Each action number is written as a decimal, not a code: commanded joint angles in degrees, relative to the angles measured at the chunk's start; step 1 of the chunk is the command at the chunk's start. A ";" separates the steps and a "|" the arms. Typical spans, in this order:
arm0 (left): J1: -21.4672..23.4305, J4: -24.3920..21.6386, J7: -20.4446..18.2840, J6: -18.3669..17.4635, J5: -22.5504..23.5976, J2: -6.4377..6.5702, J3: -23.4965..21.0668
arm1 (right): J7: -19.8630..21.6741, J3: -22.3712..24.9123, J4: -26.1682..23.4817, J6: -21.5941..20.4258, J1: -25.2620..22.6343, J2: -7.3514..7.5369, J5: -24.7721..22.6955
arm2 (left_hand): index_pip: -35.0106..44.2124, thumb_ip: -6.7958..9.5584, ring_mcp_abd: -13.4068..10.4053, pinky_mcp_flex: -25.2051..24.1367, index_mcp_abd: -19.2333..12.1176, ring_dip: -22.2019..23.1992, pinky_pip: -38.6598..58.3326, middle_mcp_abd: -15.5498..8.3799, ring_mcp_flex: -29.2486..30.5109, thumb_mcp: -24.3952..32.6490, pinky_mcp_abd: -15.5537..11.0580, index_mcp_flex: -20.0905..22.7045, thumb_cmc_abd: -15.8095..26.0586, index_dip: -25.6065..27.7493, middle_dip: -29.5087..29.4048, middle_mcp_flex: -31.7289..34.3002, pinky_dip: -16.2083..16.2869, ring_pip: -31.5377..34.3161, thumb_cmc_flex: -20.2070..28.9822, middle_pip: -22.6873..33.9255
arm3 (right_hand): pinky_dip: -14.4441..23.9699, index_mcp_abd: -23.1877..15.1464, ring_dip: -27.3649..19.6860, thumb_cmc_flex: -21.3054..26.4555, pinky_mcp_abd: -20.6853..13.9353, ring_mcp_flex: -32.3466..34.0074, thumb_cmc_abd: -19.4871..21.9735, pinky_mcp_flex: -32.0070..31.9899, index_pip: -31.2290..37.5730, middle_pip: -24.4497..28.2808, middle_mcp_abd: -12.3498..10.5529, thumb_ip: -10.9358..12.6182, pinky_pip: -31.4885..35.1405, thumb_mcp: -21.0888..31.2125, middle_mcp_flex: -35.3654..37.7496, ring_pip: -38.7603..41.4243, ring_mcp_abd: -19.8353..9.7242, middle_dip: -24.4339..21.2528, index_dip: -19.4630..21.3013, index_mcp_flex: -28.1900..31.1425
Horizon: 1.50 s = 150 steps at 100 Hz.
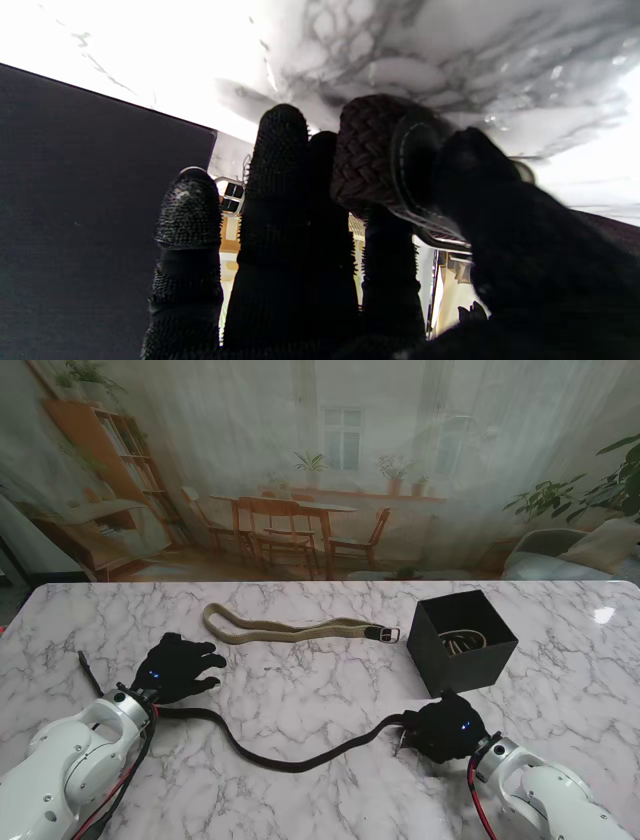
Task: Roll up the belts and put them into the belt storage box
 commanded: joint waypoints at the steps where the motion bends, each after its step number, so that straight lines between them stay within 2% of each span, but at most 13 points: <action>1: -0.13 0.14 -0.79 -0.13 -0.18 -0.17 0.25 | -0.86 -0.34 0.49 -0.54 0.35 0.11 -0.46 | 0.79 -0.42 0.77 -1.15 0.44 -0.67 -1.89 0.87 -1.26 -0.73 2.42 0.99 2.10 0.78 0.24 -0.61 0.93 -1.72 1.76 -1.06 | 0.77 2.41 1.83 -0.62 -0.87 3.41 2.10 0.87 -4.35 4.04 -4.74 2.50 1.88 4.49 4.04 3.95 -1.13 2.08 -1.01 -1.88; 7: -0.17 0.15 -0.80 -0.15 -0.23 -0.17 0.27 | -1.42 -0.53 0.72 -0.87 0.56 0.14 -0.44 | 0.82 -0.43 0.77 -1.14 0.40 -0.66 -1.91 0.96 -1.23 -0.73 2.42 1.02 2.05 0.79 0.25 -0.65 0.95 -1.70 1.80 -1.07 | 0.37 3.84 2.33 -0.13 -1.22 5.56 2.43 1.90 -12.05 5.67 -5.94 3.10 2.72 4.81 7.24 6.45 -1.22 1.98 2.13 -3.03; 19: -0.26 0.22 -0.75 -0.25 -0.27 -0.17 0.32 | -2.13 -1.18 1.43 -1.52 1.19 0.04 0.31 | 0.80 -0.45 0.73 -1.11 0.44 -0.64 -1.91 0.92 -1.23 -0.76 2.36 0.96 2.07 0.76 0.26 -0.64 0.99 -1.67 1.79 -1.04 | 0.10 4.16 4.38 1.57 -1.39 6.33 3.56 3.97 -17.85 6.99 -5.71 6.27 4.07 6.03 13.52 15.79 -0.25 1.37 -4.63 -15.17; 34: -0.32 0.25 -0.87 -0.27 -0.34 -0.17 0.42 | -2.27 -2.13 2.44 -1.89 1.88 -0.50 2.86 | 0.81 -0.42 0.75 -1.09 0.49 -0.64 -1.96 0.93 -1.20 -0.71 2.43 0.96 2.04 0.74 0.27 -0.61 1.00 -1.66 1.94 -1.01 | -0.14 -4.55 3.81 5.08 -0.19 6.42 6.42 6.28 -15.04 7.85 -3.00 7.88 5.56 5.37 16.98 23.71 1.89 1.46 -6.30 -23.80; 57: -0.32 0.27 -0.82 -0.28 -0.42 -0.18 0.45 | -0.13 -2.11 2.23 -2.83 1.84 -1.10 5.54 | 0.85 -0.40 0.77 -1.06 0.43 -0.62 -1.99 0.89 -1.12 -0.66 2.42 0.93 2.00 0.72 0.29 -0.57 1.02 -1.60 2.28 -0.95 | -0.72 -19.36 2.64 9.85 2.00 6.23 11.22 7.50 -11.04 7.65 0.63 8.27 5.70 4.36 18.08 27.45 4.47 1.91 -4.86 -11.09; 64: -0.36 0.30 -0.84 -0.30 -0.44 -0.18 0.48 | -0.03 -2.17 2.28 -3.25 1.95 -1.19 6.00 | 0.81 -0.43 0.75 -1.12 0.43 -0.62 -2.04 0.91 -1.17 -0.74 2.48 0.86 2.05 0.69 0.28 -0.64 1.01 -1.62 2.16 -0.96 | -0.95 -14.11 1.51 10.50 1.13 6.14 9.05 7.21 -6.88 6.79 0.18 3.27 5.27 3.02 18.07 26.14 4.41 2.27 -10.10 -0.06; 71: -0.38 0.31 -0.93 -0.29 -0.48 -0.18 0.53 | 0.65 -2.04 1.95 -3.64 1.83 -1.21 6.18 | 0.84 -0.40 0.84 -1.15 0.50 -0.62 -2.08 0.93 -1.19 -0.70 2.51 0.88 2.03 0.70 0.28 -0.63 1.00 -1.62 2.25 -0.95 | -1.27 1.85 0.80 8.94 -1.44 6.14 5.23 7.29 0.49 4.94 -1.55 0.49 4.66 0.76 18.12 22.89 3.08 1.13 -17.78 4.45; 80: -0.44 0.34 -1.01 -0.31 -0.53 -0.17 0.61 | 3.25 -1.12 0.47 -5.00 1.11 -1.23 6.54 | 0.97 -0.41 0.76 -1.13 0.45 -0.61 -2.12 0.92 -1.18 -0.74 2.46 1.06 2.00 0.75 0.28 -0.56 1.00 -1.61 2.25 -0.93 | -1.16 10.45 -1.22 -3.02 -3.47 6.18 3.48 6.16 -4.13 -0.18 -2.96 2.91 3.21 3.56 17.74 14.85 2.06 -2.78 -9.67 11.54; 85: -0.53 0.39 -1.07 -0.35 -0.53 -0.16 0.69 | 6.30 -0.06 -1.23 -5.95 0.27 -1.25 6.87 | 0.95 -0.40 0.74 -1.12 0.42 -0.60 -2.11 0.88 -1.11 -0.72 2.45 0.99 2.04 0.73 0.28 -0.58 1.01 -1.58 2.26 -0.93 | -0.67 12.35 -1.42 -8.23 -3.75 6.07 4.07 5.24 -10.44 -2.25 -2.83 7.59 2.46 3.77 16.80 11.15 2.20 -3.61 0.04 12.71; 108: -1.01 0.49 -1.58 -0.30 -1.06 -0.20 1.17 | 18.69 4.21 -8.01 -9.16 -2.90 -1.30 8.92 | 1.03 -0.41 0.80 -1.21 0.48 -0.61 -2.19 0.92 -1.13 -0.75 2.53 1.08 2.08 0.71 0.29 -0.41 1.01 -1.61 2.24 -0.89 | -0.50 17.88 -2.87 -13.40 -5.23 2.02 5.66 1.29 -18.35 -8.60 -2.53 8.48 -0.53 -8.33 8.86 -2.35 1.67 -6.62 3.79 5.37; 122: -1.48 0.39 -2.19 -0.33 -1.42 -0.20 1.75 | 28.01 6.67 -12.42 -10.56 -4.74 -1.28 12.11 | 1.10 -0.41 0.79 -1.17 0.36 -0.62 -2.20 0.82 -1.12 -0.76 2.50 1.15 2.05 0.73 0.28 -0.34 1.03 -1.62 2.20 -0.91 | -0.80 19.75 -4.64 -11.14 -5.90 -2.61 6.90 -1.56 -23.55 -10.59 -3.43 13.59 -3.15 8.83 3.77 -8.11 0.78 -8.17 5.09 -1.41; 133: -1.69 0.42 -2.57 -0.21 -1.72 -0.22 2.10 | 30.57 7.62 -14.40 -10.28 -5.51 -1.08 11.28 | 1.17 -0.42 0.81 -1.19 0.41 -0.65 -2.21 0.94 -1.09 -0.77 2.59 1.27 2.03 0.75 0.27 -0.24 1.05 -1.66 2.16 -0.93 | -1.13 19.69 -5.98 -5.26 -7.86 -4.96 -0.13 -1.76 -24.90 -11.27 -4.87 16.38 -3.98 25.41 1.26 -10.34 -0.60 -7.98 7.30 -4.14; 150: -1.76 0.57 -2.68 0.53 -2.55 -0.35 2.54 | 28.97 6.30 -12.51 -8.57 -4.22 -0.82 8.11 | 1.20 -0.41 0.81 -0.99 0.32 -0.65 -2.07 0.89 -1.04 -0.71 2.56 1.27 2.05 0.74 0.26 -0.26 1.15 -1.66 2.35 -0.99 | -2.15 16.78 -4.05 8.84 -9.51 -4.68 -8.08 -0.12 -21.36 -9.71 -7.53 10.66 -3.90 31.03 0.68 -10.04 -1.73 -8.54 10.65 -4.49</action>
